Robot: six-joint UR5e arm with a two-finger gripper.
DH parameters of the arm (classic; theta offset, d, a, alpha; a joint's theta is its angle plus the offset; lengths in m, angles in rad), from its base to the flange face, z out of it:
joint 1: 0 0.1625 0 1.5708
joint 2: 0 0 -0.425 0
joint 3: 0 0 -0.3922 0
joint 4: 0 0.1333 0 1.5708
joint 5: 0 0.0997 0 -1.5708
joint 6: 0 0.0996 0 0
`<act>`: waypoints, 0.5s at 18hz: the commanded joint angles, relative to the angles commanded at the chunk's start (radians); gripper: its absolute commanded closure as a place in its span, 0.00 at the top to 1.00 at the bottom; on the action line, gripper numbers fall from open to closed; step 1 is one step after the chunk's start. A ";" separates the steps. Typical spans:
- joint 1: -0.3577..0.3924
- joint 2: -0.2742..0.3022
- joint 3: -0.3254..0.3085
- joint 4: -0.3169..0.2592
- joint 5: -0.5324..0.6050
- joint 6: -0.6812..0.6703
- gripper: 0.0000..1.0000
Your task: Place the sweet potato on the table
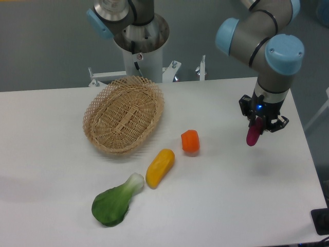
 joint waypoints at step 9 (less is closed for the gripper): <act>0.000 -0.024 0.003 -0.001 0.032 0.000 0.34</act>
